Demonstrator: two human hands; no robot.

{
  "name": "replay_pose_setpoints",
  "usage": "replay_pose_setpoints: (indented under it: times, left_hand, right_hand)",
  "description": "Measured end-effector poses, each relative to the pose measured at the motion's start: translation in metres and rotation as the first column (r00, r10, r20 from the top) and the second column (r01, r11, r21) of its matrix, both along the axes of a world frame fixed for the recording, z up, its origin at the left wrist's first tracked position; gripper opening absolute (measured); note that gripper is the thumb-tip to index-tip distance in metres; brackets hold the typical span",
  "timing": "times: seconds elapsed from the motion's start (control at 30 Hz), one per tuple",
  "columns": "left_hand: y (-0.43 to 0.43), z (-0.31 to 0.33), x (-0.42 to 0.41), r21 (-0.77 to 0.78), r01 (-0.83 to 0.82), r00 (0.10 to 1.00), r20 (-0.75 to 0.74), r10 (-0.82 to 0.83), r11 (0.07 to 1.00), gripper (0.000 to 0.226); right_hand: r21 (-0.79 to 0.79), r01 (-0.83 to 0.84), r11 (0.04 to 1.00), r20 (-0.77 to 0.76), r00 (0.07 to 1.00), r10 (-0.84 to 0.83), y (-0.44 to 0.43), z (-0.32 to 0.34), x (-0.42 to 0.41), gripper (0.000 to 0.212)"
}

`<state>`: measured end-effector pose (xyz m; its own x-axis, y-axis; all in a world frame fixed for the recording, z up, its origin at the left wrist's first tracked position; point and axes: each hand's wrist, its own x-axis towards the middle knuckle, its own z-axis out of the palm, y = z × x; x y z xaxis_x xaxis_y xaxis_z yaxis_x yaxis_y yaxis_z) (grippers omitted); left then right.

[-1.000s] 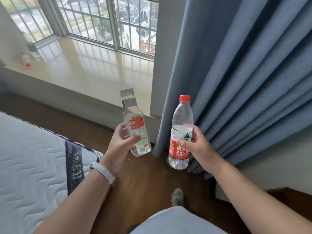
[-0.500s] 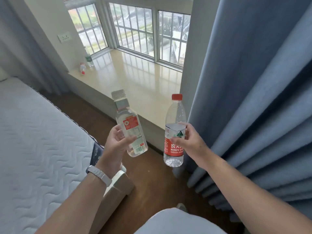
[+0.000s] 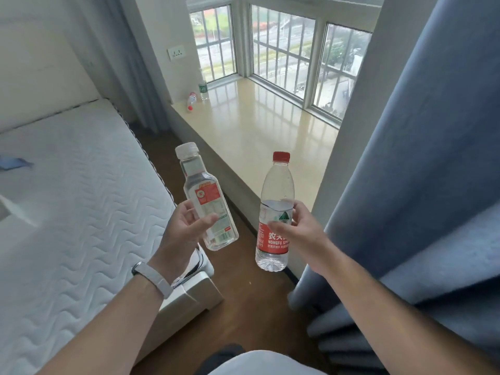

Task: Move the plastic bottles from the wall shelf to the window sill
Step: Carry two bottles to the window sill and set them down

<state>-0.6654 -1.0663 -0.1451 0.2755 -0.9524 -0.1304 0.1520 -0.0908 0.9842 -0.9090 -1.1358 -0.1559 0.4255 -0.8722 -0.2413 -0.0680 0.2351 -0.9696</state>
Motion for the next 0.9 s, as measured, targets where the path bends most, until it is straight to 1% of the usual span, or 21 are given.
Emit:
replay_pose_setpoints:
  times: [0.07,0.2,0.27,0.33,0.37,0.4,0.5,0.53,0.63,0.73,0.83,0.9]
  left_hand:
    - [-0.005,0.003,0.012,-0.004,-0.044,0.999,0.001,0.044,0.999,0.065]
    - [-0.022,0.001,0.036,-0.009,-0.093,0.996,0.001,0.093,0.996,0.056]
    - [-0.030,-0.007,0.047,-0.001,-0.111,0.994,-0.019,0.111,0.994,0.053]
    - [-0.041,-0.016,0.056,0.004,-0.118,0.992,-0.037,0.118,0.993,0.043]
    - [-0.048,-0.021,0.063,0.006,-0.115,0.992,-0.049,0.115,0.993,0.037]
    - [-0.057,-0.025,0.069,0.010,-0.112,0.992,-0.064,0.113,0.994,0.035]
    - [-0.087,-0.029,0.097,0.009,-0.089,0.991,-0.103,0.090,0.996,0.052]
    - [-0.099,-0.029,0.108,0.005,-0.078,0.992,-0.102,0.078,0.997,0.053]
    - [-0.129,-0.028,0.145,-0.020,-0.047,0.997,-0.063,0.046,0.999,0.040]
    - [-0.150,-0.030,0.182,-0.025,-0.048,0.997,-0.060,0.047,0.999,0.052]
    - [-0.166,-0.032,0.211,-0.025,-0.065,0.996,-0.064,0.063,0.998,0.062]
    - [-0.173,-0.032,0.226,-0.026,-0.063,0.997,-0.053,0.061,0.998,0.064]
  right_hand:
    - [-0.006,-0.030,1.000,-0.010,0.999,0.030,-0.012,0.002,0.010,0.072]
    - [0.002,-0.035,0.999,-0.021,0.999,0.035,-0.041,0.002,0.031,0.086]
    - [0.008,-0.048,0.999,-0.045,0.998,0.048,-0.051,-0.001,0.044,0.081]
    - [0.018,-0.069,0.997,-0.081,0.994,0.070,-0.062,-0.002,0.058,0.065]
    - [0.021,-0.068,0.997,-0.093,0.993,0.069,-0.069,-0.002,0.065,0.061]
    - [0.017,-0.056,0.998,-0.106,0.993,0.058,-0.077,-0.002,0.072,0.061]
    - [0.000,-0.001,1.000,-0.148,0.989,0.001,-0.108,0.005,0.098,0.067]
    - [-0.002,0.007,1.000,-0.150,0.989,-0.007,-0.119,0.008,0.108,0.068]
    - [-0.026,0.000,1.000,-0.152,0.988,-0.004,-0.148,0.016,0.147,0.063]
    - [-0.047,0.000,0.999,-0.166,0.986,-0.008,-0.169,0.019,0.182,0.058]
    - [-0.052,-0.022,0.998,-0.167,0.986,0.013,-0.185,0.017,0.209,0.070]
    - [-0.054,-0.031,0.998,-0.175,0.984,0.021,-0.193,0.015,0.223,0.075]
